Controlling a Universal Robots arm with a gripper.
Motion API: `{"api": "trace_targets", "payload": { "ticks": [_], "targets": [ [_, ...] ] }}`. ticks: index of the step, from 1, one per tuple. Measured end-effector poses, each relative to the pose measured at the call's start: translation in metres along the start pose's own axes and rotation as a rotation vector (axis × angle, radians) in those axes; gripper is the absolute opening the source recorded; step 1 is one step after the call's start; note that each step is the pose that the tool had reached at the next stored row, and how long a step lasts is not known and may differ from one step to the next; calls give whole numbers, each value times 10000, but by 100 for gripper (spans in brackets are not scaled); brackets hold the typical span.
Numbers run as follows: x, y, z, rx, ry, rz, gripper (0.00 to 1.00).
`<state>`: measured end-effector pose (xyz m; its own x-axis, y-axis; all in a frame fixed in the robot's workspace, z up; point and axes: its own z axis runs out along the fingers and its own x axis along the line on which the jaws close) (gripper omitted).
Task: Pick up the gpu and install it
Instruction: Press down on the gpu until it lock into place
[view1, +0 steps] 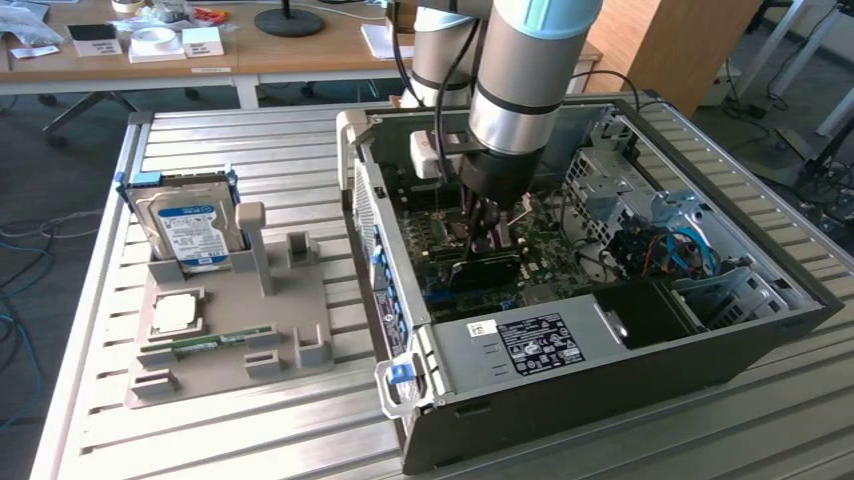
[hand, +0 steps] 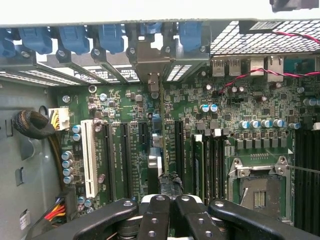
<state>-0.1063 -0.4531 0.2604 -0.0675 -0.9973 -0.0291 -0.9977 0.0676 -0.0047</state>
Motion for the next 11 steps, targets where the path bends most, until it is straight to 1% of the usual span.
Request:
{"api": "trace_targets", "payload": {
  "ticks": [11],
  "targets": [
    [0, 1, 3, 3, -5, 1, 11]
  ]
}}
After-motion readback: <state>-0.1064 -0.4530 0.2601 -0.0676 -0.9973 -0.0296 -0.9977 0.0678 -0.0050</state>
